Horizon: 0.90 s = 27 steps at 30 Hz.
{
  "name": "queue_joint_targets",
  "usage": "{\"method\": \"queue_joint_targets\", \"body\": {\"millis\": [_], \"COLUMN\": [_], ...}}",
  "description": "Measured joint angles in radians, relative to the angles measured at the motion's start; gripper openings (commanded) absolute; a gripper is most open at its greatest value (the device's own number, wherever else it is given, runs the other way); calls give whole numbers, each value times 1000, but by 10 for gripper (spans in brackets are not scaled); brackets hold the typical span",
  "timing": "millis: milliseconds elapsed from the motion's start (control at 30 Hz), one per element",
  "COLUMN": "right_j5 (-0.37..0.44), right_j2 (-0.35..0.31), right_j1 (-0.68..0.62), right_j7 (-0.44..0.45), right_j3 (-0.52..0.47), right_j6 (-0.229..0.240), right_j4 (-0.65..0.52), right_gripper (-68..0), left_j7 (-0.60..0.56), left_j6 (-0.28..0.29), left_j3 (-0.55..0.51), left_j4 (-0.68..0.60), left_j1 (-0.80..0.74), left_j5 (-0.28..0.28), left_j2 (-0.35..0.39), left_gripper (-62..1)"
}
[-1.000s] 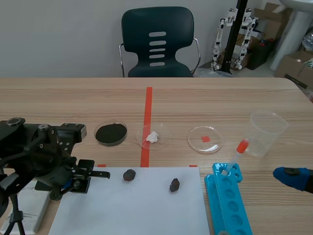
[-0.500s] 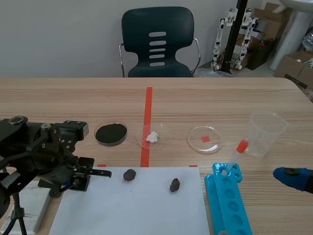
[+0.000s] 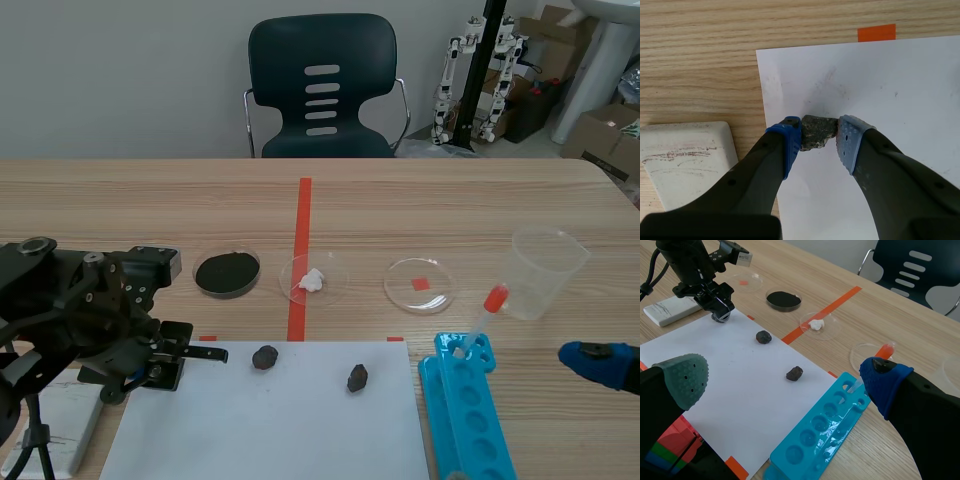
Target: Pick up the left mineral with the left hand
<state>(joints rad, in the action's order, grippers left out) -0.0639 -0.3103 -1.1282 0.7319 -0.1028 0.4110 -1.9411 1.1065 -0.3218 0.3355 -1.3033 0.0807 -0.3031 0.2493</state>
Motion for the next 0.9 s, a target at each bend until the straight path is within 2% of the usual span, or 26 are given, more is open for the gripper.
{"method": "queue_joint_targets", "body": {"millis": [333, 467, 733, 867, 900], "right_j5": [0, 0, 1, 0, 1], "right_j2": [0, 0, 0, 0, 0], "right_j1": [0, 0, 0, 0, 0], "right_j7": [0, 0, 0, 0, 0], "right_j3": [0, 0, 0, 0, 0], "right_j6": [0, 0, 0, 0, 0], "right_j4": [0, 0, 0, 0, 0], "right_gripper": [-37, -37, -37, -37, -37], "left_j7": [-5, -51, -289, -466, -557], "left_j6": [0, 0, 0, 1, 5], "left_j3": [0, 0, 0, 0, -4], "left_j4": [0, -24, -308, -415, -454], "left_j1": [0, -18, -177, -280, -314], "left_j5": [0, -1, -20, -20, -20], "left_j2": [0, 3, 65, 127, 148], "left_gripper": [-493, -493, -493, -493, -493]}}
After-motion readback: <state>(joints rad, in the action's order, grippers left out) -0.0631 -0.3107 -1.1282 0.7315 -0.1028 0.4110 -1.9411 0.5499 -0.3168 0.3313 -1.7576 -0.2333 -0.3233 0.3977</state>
